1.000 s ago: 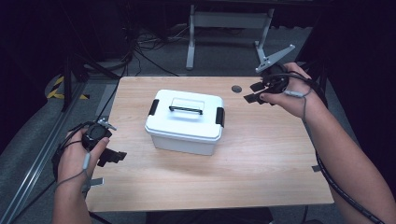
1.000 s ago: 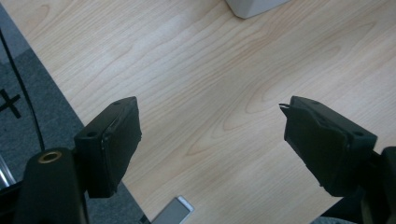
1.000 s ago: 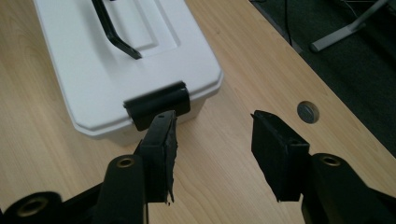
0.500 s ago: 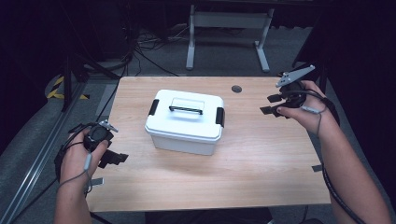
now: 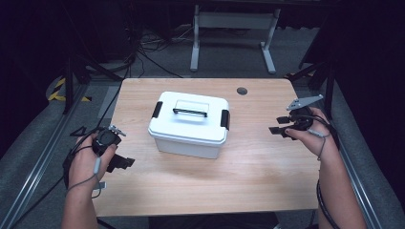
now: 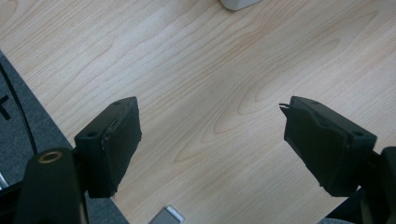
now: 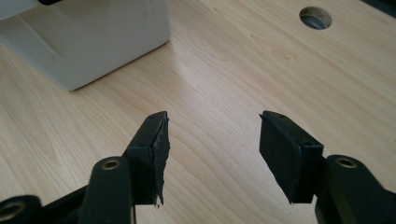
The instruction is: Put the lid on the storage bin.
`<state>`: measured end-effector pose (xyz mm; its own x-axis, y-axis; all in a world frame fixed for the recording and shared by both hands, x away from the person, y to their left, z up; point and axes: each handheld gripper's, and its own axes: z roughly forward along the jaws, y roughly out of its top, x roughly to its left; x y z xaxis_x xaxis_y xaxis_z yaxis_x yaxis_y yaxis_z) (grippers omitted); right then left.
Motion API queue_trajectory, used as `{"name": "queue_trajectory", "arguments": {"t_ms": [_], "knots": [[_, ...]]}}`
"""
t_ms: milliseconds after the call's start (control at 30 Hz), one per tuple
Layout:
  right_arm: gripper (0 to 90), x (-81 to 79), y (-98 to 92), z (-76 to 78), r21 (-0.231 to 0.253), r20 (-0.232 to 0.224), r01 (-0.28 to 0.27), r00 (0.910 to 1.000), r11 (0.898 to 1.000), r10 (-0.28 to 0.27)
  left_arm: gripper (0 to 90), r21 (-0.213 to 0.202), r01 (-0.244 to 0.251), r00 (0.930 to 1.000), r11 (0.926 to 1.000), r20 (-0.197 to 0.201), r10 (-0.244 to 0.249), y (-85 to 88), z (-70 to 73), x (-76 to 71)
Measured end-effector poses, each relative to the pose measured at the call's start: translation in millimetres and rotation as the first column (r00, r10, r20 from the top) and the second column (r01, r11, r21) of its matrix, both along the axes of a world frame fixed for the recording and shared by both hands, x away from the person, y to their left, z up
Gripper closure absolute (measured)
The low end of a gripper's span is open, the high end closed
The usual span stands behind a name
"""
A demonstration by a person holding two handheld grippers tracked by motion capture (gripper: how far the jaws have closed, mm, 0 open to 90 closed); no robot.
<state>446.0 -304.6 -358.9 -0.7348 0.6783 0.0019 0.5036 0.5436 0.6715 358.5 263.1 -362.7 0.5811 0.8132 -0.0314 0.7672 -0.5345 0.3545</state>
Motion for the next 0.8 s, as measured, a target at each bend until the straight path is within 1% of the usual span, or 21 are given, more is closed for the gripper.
{"name": "queue_trajectory", "arguments": {"t_ms": [33, 67, 100, 133, 167, 233, 267, 400, 433, 467, 500, 533, 567, 667, 700, 733, 767, 800], "knots": [[43.1, 0.1, -2.4, -5.4, 0.014, -0.013, 0.011, 0.9999, 1.0, -0.011, 19.4, 0.003, 0.002, 1.0, 1.0, -0.002, -0.002, -0.6, -1.0, 0.5], [42.9, 1.1, -3.5, -8.9, -0.002, -0.023, 0.014, 0.9996, 1.0, -0.014, 19.4, 0.004, 0.007, 1.0, 1.0, -0.001, -0.007, -1.3, -1.9, 0.9], [42.9, 1.3, -4.5, -11.0, -0.029, -0.023, 0.021, 0.9995, 0.999, -0.021, 19.4, 0.003, 0.009, 1.0, 1.0, 0.0, -0.009, -2.1, -2.8, 1.2], [42.9, 1.0, -5.6, -12.4, -0.038, -0.018, 0.033, 0.9993, 0.999, -0.034, 19.3, 0.001, 0.011, 0.9999, 0.9999, -0.001, -0.011, -2.9, -3.6, 1.5], [42.9, 0.9, -6.1, -14.5, -0.033, -0.018, 0.04, 0.999, 0.999, -0.041, 19.2, 0.005, 0.014, 0.9999, 0.9999, -0.002, -0.014, -3.6, -4.0, 1.8], [42.9, 1.0, -6.7, -19.7, -0.035, -0.033, 0.036, 0.9987, 0.999, -0.037, 19.1, 0.003, 0.012, 0.9999, 0.9999, -0.002, -0.012, -5.1, -4.8, 2.0], [42.9, 1.2, -6.6, -22.5, -0.039, -0.039, 0.037, 0.9985, 0.999, -0.038, 19.1, 0.004, 0.021, 0.9998, 0.9998, 0.001, -0.021, -5.0, -4.8, 2.6], [42.9, 1.7, -6.5, -33.8, -0.073, -0.066, 0.04, 0.9968, 0.997, -0.045, 19.1, -0.005, 0.023, 0.9997, 0.9997, 0.003, -0.023, -3.2, -6.9, 4.3], [42.8, 1.8, -6.5, -36.7, -0.083, -0.074, 0.038, 0.9963, 0.996, -0.044, 19.2, -0.007, 0.022, 0.9998, 0.9997, -0.001, -0.022, -2.6, -8.1, 5.1], [42.8, 1.8, -6.5, -36.7, -0.083, -0.074, 0.038, 0.9963, 0.996, -0.044, 19.4, -0.007, 0.022, 0.9998, 0.9997, -0.001, -0.022, -2.6, -8.1, 5.1], [42.8, 1.6, -7.1, -43.5, -0.11, -0.095, 0.039, 0.9943, 0.993, -0.049, 19.5, -0.011, 0.016, 0.9998, 0.9998, -0.009, -0.016, -1.9, -10.4, 6.4], [42.8, 1.6, -7.1, -43.5, -0.11, -0.095, 0.039, 0.9943, 0.993, -0.049, 19.5, -0.011, 0.016, 0.9998, 0.9998, -0.009, -0.016, -1.9, -10.4, 6.4], [42.8, 1.2, -8.0, -46.7, -0.129, -0.108, 0.043, 0.9925, 0.991, -0.057, 19.5, -0.01, 0.016, 0.9998, 0.9998, -0.012, -0.016, -1.5, -10.9, 7.1], [42.8, 0.6, -11.3, -56.3, -0.163, -0.145, 0.045, 0.9871, 0.986, -0.069, 19.9, -0.014, 0.011, 0.9995, 0.9998, -0.031, -0.011, -0.9, -12.9, 8.7], [42.8, 0.3, -12.1, -58.6, -0.172, -0.155, 0.045, 0.9853, 0.984, -0.072, 20.1, -0.004, 0.016, 0.9992, 0.9999, -0.037, -0.016, -0.3, -13.2, 9.8], [42.8, 0.0, -13.3, -61.2, -0.182, -0.168, 0.043, 0.983, 0.982, -0.074, 20.4, -0.014, 0.004, 0.9978, 0.9999, -0.066, -0.005, -0.8, -14.7, 10.2], [43.0, -0.4, -15.1, -64.9, -0.199, -0.188, 0.04, 0.979, 0.979, -0.078, 20.8, -0.014, -0.001, 0.9965, 0.9999, -0.084, 0.0, -1.0, -15.6, 10.7], [43.7, -0.7, -16.1, -66.8, -0.21, -0.197, 0.039, 0.9771, 0.977, -0.081, 20.9, -0.009, 0.002, 0.9954, 1.0, -0.096, -0.002, -0.8, -16.5, 11.3]]}}
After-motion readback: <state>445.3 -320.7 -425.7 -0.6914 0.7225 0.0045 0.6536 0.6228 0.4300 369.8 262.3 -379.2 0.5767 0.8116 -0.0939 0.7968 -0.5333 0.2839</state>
